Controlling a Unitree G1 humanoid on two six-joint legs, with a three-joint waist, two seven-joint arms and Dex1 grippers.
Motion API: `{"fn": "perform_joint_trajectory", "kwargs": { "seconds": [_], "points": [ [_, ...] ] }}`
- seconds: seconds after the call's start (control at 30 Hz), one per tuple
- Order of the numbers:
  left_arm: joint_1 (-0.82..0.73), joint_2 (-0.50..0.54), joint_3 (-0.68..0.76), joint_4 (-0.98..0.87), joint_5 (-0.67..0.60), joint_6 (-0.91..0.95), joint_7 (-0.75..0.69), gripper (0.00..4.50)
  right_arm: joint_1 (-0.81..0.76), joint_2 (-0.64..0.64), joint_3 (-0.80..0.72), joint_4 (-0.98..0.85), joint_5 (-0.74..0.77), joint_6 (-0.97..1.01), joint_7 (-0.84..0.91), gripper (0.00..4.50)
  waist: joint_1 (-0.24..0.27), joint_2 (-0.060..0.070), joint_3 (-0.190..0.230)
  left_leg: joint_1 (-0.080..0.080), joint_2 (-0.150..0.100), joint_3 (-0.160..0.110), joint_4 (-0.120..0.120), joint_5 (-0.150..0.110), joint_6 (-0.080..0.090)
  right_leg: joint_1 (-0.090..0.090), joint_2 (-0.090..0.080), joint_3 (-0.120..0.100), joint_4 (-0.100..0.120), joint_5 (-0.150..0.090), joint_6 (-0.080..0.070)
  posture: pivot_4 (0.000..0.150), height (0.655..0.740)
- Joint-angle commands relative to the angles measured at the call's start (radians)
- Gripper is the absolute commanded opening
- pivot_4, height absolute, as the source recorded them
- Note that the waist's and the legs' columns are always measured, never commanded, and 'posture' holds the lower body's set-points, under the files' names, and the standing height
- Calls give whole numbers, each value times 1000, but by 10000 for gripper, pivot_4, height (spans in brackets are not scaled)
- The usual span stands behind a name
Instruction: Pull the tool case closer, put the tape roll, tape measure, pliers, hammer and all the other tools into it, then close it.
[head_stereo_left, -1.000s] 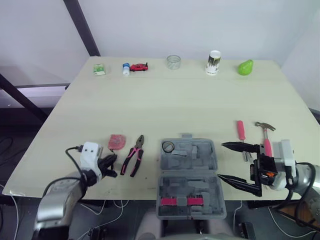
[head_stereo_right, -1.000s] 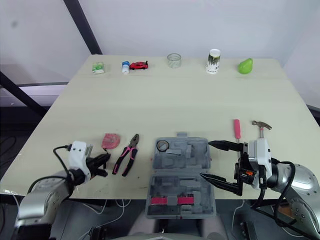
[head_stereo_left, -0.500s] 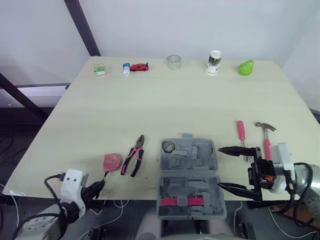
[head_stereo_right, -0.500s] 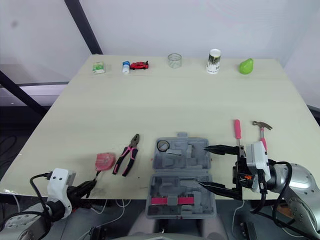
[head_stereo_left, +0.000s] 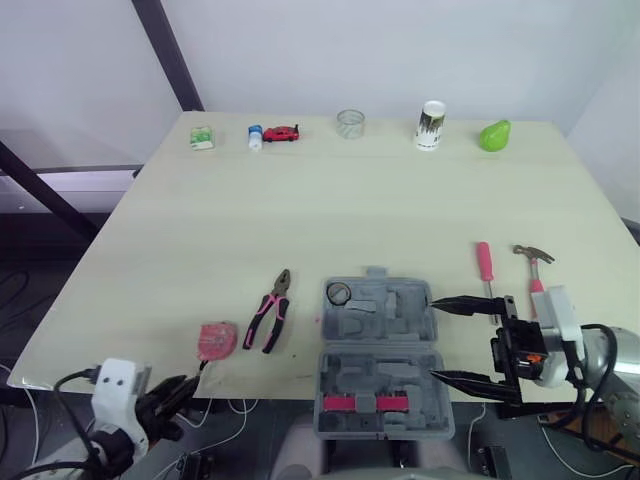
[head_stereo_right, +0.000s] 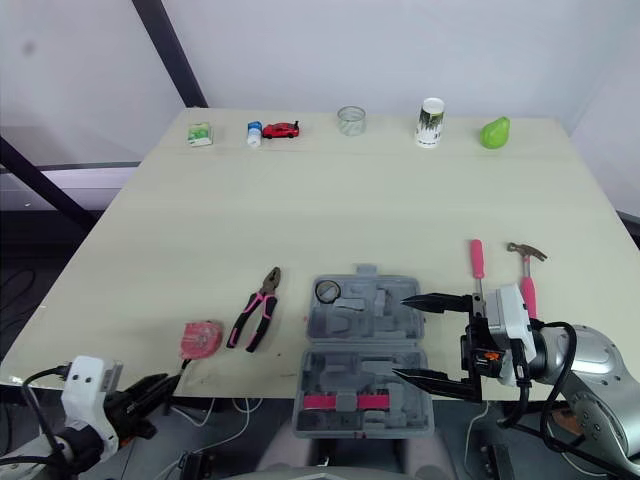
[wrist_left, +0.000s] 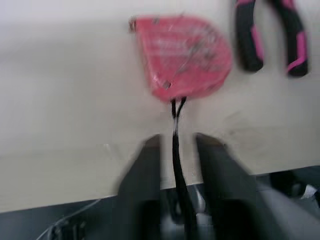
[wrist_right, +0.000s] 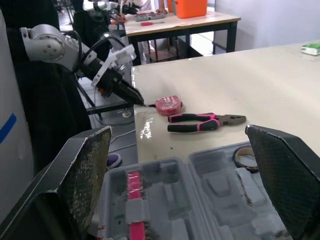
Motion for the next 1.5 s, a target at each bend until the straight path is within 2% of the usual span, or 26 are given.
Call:
{"fn": "perform_joint_trajectory", "kwargs": {
  "seconds": [0.03, 0.13, 0.3, 0.4, 0.5, 0.67, 0.9, 1.07, 1.27, 1.5],
  "points": [
    [19, 52, 74, 62, -25, -111, -146, 33668, -11, -2, -9, -34, 30, 11, -5, 45000, 0, 0, 0, 0, 0, 0, 0, 0, 0, 0, -2, -2, 0, 0, 0, 1500, 7400],
    [3, 137, 100, 276, 4, -274, -337, 44104, -18, -3, -10, -54, 55, 34, -20, 45000, 1, 0, 0, 0, 0, 0, 0, 0, 0, -2, -2, -5, 0, 0, 0, 1500, 7400],
    [-156, 370, 48, 623, 43, -519, -697, 44104, -35, -41, -29, -86, 102, 88, -23, 45000, 5, 0, 0, -2, 0, 1, -1, 0, 0, -4, -3, -11, 0, 0, -1, 1500, 7400],
    [-286, 455, -34, 776, 85, -651, -845, 44104, -41, -59, -35, -99, 123, 110, -26, 45000, 6, 0, 0, -2, -1, 1, -1, 0, 0, -4, -4, -12, 0, 0, -1, 1500, 7400],
    [-466, 508, -145, 909, 117, -727, -934, 44104, -38, -64, -40, -106, 127, 115, -32, 45000, 2, 0, 0, -2, -1, 2, -2, 0, 0, -4, -5, -11, -2, 0, 0, 1500, 7400],
    [-726, 545, -369, 1083, 155, -825, -953, 44104, -14, -74, -52, -123, 125, 113, -34, 45000, -1, -1, 0, -3, 0, 2, -4, 0, 0, -4, -6, -10, -3, 1, 0, 1500, 7400],
    [-952, 545, -596, 1233, 196, -983, -953, 44104, -1, -89, -69, -136, 125, 116, -40, 45000, -4, -1, 0, -3, 0, 3, -3, 0, 0, -4, -2, -13, -2, 3, 4, 1500, 7400],
    [-997, 550, -706, 1208, 183, -1006, -953, 44104, 5, -101, -80, -136, 120, 113, -47, 45000, -4, -1, 0, -3, -1, 3, -1, 0, 0, -5, 3, -12, 2, 3, 5, 1500, 7400],
    [-1019, 556, -760, 1214, 182, -1016, -953, 44104, 5, -86, -100, -133, 129, 102, -72, 45000, -3, -1, 0, -2, -1, 3, 0, 0, 0, -5, 4, -13, 6, 3, 5, 1500, 7400],
    [-1077, 518, -768, 1301, 284, -1082, -953, 44104, 5, -77, -104, -155, 141, 100, -90, 45000, -1, -2, 0, -2, -1, 4, 1, 0, 0, -5, 5, -12, 6, 3, 5, 1500, 7400]
  ]
}}
